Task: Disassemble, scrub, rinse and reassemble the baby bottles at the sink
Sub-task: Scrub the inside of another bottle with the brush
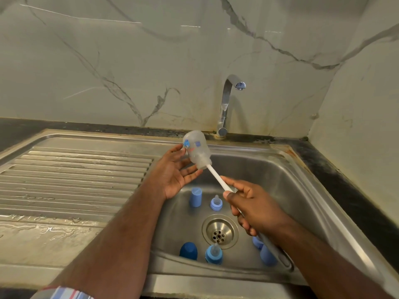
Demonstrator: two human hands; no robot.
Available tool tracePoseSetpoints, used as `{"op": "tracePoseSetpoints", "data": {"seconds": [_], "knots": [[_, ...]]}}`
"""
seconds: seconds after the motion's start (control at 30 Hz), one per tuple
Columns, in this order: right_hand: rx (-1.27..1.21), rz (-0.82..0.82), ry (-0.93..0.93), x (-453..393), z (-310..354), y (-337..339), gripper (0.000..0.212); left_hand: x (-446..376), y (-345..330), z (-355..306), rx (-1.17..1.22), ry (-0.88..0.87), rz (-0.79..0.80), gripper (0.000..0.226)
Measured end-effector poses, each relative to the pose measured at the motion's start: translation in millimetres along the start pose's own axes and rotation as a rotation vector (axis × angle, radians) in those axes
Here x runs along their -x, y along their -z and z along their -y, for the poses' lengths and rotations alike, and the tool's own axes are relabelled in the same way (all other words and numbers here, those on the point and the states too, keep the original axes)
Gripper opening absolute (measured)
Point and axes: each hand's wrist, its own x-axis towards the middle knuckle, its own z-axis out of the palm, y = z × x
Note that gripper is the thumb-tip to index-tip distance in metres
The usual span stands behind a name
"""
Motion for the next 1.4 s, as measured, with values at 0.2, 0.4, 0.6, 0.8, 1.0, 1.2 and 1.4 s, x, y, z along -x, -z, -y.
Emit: {"op": "tracePoseSetpoints", "data": {"seconds": [0.2,0.4,0.6,0.8,1.0,1.2,1.4], "knots": [[-0.004,0.053,-0.032,2.4,-1.0,-4.3,0.038,0.7,-4.0,1.9,-0.074,-0.089,-0.012,0.034],[-0.431,0.163,-0.15,2.4,3.4,-7.7,0.032,-0.2,-3.5,-0.9,-0.05,-0.096,-0.014,0.035],[-0.216,0.193,-0.109,4.0,3.4,-8.3,0.035,-3.1,4.3,-3.1,-0.044,-0.116,-0.015,0.039],[0.057,0.039,-0.061,-0.9,-1.2,-10.5,0.037,-2.0,1.3,0.2,-0.06,-0.101,-0.012,0.034],[-0.41,0.21,-0.131,4.3,2.3,-10.2,0.033,-3.7,3.0,-3.0,-0.02,-0.114,-0.044,0.037],[0.027,0.103,-0.057,-0.3,-3.5,-10.1,0.037,-4.6,5.1,-1.8,-0.034,-0.11,-0.064,0.037],[-0.307,0.103,-0.101,1.7,0.8,-13.7,0.033,-3.6,2.3,-2.4,-0.024,-0.105,-0.045,0.032]]}}
